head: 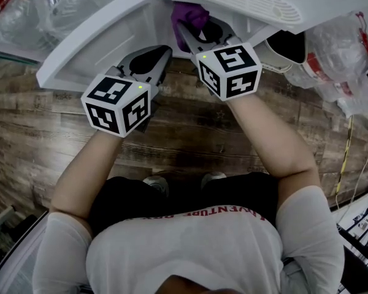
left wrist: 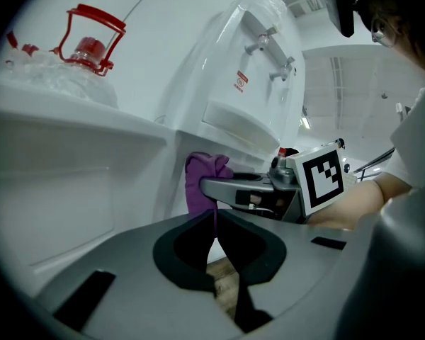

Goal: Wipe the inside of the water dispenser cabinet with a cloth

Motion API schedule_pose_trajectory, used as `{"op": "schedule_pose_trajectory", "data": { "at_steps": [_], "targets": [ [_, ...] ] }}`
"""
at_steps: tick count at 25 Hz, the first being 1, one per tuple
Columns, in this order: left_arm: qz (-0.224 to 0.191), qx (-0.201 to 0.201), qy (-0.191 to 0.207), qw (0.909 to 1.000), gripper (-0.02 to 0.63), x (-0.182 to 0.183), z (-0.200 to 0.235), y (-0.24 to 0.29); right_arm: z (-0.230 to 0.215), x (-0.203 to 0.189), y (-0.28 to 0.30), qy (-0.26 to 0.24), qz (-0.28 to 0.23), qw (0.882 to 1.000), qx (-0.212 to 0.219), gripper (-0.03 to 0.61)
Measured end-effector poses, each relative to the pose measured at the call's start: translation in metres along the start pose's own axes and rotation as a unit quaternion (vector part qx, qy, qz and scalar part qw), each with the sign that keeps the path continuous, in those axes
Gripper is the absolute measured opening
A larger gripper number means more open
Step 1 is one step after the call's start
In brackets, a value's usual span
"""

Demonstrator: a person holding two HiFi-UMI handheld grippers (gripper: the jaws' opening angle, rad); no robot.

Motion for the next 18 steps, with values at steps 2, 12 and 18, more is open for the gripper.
{"op": "schedule_pose_trajectory", "data": {
  "at_steps": [2,12,18],
  "targets": [
    [0.002,0.003,0.0,1.0,0.035,-0.002,0.003,0.0,0.004,0.002,0.004,-0.001,-0.003,1.0,0.003,0.109],
    [0.0,0.004,-0.021,0.9998,0.035,-0.007,0.01,0.004,0.005,-0.013,0.003,-0.005,0.02,1.0,0.012,0.109],
    [0.001,0.005,-0.031,0.9995,0.035,-0.008,0.012,0.013,0.006,-0.029,-0.014,-0.029,0.049,0.998,0.033,0.109]
  ]
}}
Point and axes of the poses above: the fingertips, and each gripper's own axes: y forward along the fingers, z to its left, x out of its top, the point moved 4 cm from there along -y, backward along the fingers
